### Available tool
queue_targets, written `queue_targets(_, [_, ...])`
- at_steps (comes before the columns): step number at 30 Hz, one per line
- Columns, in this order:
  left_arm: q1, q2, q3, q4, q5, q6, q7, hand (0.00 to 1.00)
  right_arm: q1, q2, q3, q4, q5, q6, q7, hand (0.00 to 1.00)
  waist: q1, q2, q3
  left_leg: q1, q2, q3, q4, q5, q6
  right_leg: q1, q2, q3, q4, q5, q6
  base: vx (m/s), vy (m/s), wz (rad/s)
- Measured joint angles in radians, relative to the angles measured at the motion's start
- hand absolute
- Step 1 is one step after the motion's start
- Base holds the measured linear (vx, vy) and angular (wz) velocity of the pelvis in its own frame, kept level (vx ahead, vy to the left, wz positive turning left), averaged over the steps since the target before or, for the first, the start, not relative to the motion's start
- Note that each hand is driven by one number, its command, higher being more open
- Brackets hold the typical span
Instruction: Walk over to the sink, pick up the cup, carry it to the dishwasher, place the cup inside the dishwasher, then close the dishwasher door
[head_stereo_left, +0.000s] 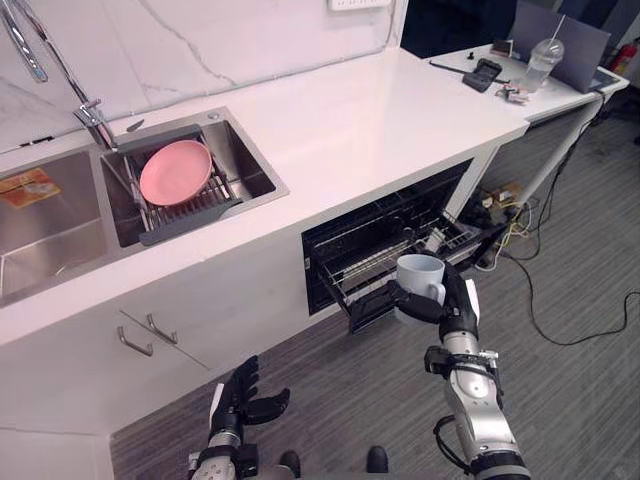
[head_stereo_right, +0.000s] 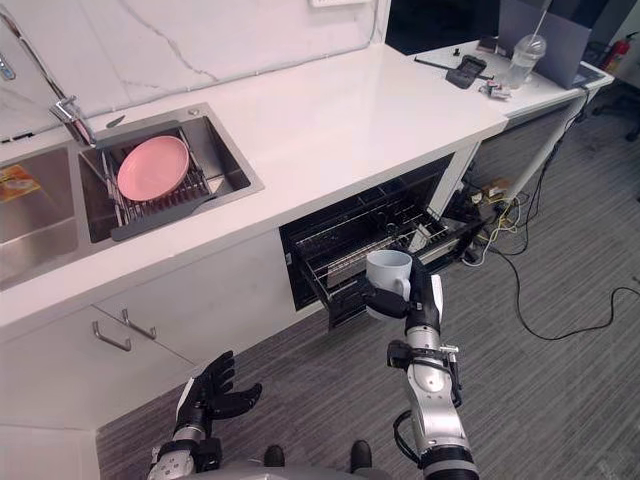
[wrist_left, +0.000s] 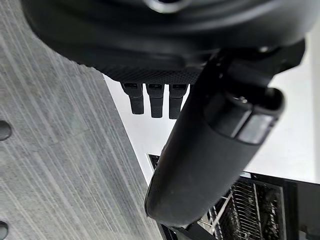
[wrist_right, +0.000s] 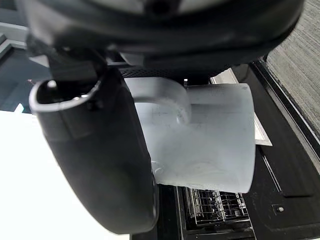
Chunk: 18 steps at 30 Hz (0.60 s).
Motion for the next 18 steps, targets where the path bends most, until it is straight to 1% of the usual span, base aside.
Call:
queue_targets(1, [-0.001, 0.0, 0.0, 0.0, 0.0, 0.0, 0.0, 0.9, -0.005, -0.001, 0.0, 0.004, 0.0, 0.0, -0.001, 0.3, 0.0, 0.0, 0.004, 0.0, 0.0, -0.001, -0.001, 0.001, 0.0, 0.0, 0.0, -0.001, 0.0, 0.0, 0.0, -0.04, 0.01, 0.09])
queue_targets(3, [-0.019, 0.0, 0.0, 0.01, 0.001, -0.003, -0.002, 0.9, -0.055, -0.018, 0.001, 0.037, 0.0, 0.0, -0.01, 0.3, 0.001, 0.001, 0.039, -0.013, -0.005, -0.01, -0.001, 0.011, 0.001, -0.009, -0.005, -0.009, 0.0, 0.006, 0.002, -0.07, 0.013, 0.11])
queue_targets(4, [-0.026, 0.001, 0.0, 0.019, 0.001, -0.005, -0.003, 0.9, -0.065, -0.025, 0.002, 0.04, 0.0, 0.0, -0.012, 0.3, 0.002, 0.002, 0.046, -0.021, -0.006, -0.013, -0.001, 0.014, 0.003, -0.015, -0.006, -0.012, 0.001, 0.008, 0.002, -0.09, 0.016, 0.18])
queue_targets(6, [-0.038, 0.002, -0.001, 0.033, 0.001, -0.004, -0.006, 0.9, -0.107, -0.052, 0.004, 0.055, 0.0, 0.005, -0.021, 0.3, 0.005, 0.002, 0.066, -0.056, -0.008, -0.028, 0.004, 0.025, 0.004, -0.041, -0.009, -0.024, 0.005, 0.013, 0.001, -0.07, 0.009, 0.21])
queue_targets(9, [-0.039, 0.008, -0.009, 0.034, 0.001, -0.004, -0.008, 0.9, -0.192, -0.093, 0.015, 0.067, 0.0, 0.008, -0.031, 0.3, 0.024, 0.006, 0.11, -0.079, -0.008, -0.036, 0.012, 0.03, 0.004, -0.06, -0.009, -0.03, 0.013, 0.016, -0.001, -0.07, 0.0, 0.09])
queue_targets(12, [-0.04, 0.01, -0.01, 0.035, 0.0, -0.004, -0.01, 0.9, -0.279, -0.127, 0.044, 0.072, 0.0, 0.008, -0.038, 0.3, 0.027, 0.008, 0.139, -0.106, -0.008, -0.043, 0.025, 0.031, 0.004, -0.08, -0.009, -0.036, 0.019, 0.017, -0.002, -0.05, -0.001, 0.07])
queue_targets(14, [-0.04, 0.01, -0.012, 0.035, 0.0, -0.004, -0.01, 0.9, -0.309, -0.129, 0.045, 0.079, 0.0, 0.008, -0.043, 0.3, 0.032, 0.008, 0.141, -0.117, -0.008, -0.046, 0.027, 0.031, 0.004, -0.089, -0.009, -0.038, 0.019, 0.017, -0.003, -0.01, -0.003, 0.06])
queue_targets(15, [-0.041, 0.011, -0.012, 0.035, 0.0, -0.007, -0.01, 0.9, -0.344, -0.133, 0.046, 0.101, 0.0, 0.008, -0.046, 0.3, 0.039, 0.008, 0.148, -0.122, -0.008, -0.048, 0.032, 0.03, 0.003, -0.091, -0.009, -0.04, 0.019, 0.017, -0.003, 0.0, -0.001, 0.03])
queue_targets(18, [-0.052, 0.013, -0.013, 0.035, -0.001, -0.017, -0.009, 0.9, -0.398, -0.153, 0.058, 0.124, 0.001, 0.008, -0.055, 0.3, 0.043, 0.009, 0.175, -0.132, -0.009, -0.056, 0.039, 0.03, 0.003, -0.093, -0.01, -0.048, 0.02, 0.017, -0.003, -0.03, 0.001, 0.08])
